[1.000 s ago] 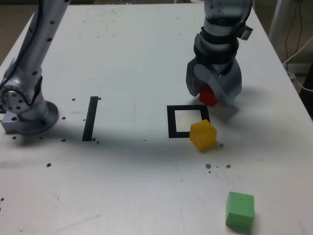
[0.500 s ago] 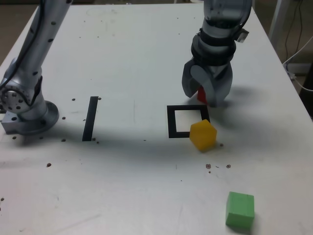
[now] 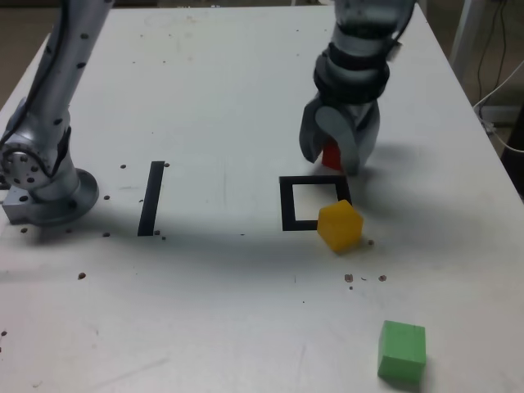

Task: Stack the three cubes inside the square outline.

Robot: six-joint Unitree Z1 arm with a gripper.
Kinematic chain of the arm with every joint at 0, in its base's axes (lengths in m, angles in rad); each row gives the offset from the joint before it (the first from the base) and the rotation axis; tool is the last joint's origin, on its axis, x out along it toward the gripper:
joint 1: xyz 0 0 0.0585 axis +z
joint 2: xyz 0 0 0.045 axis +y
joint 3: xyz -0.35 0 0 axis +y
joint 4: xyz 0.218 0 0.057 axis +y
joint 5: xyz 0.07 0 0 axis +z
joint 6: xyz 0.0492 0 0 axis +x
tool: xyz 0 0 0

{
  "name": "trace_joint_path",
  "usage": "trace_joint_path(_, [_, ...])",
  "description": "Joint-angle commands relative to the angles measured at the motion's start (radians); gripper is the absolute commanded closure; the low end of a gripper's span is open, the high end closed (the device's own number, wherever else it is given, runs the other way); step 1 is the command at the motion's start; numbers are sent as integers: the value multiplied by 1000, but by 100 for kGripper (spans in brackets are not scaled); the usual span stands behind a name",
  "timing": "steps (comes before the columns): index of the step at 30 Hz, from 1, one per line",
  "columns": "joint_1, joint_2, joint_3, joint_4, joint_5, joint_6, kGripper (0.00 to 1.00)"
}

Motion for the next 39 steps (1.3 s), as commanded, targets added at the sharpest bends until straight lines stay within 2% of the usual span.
trace_joint_path(1, [-3,-15,14,9,-18,-41,71])
trace_joint_path(11, [-28,-116,114,18,-147,-304,71])
trace_joint_path(20, [-63,-126,154,-20,-210,-378,71])
trace_joint_path(27, [-75,-101,156,-52,-232,-383,71])
trace_joint_path(39, [-75,-77,161,-77,-231,-388,71])
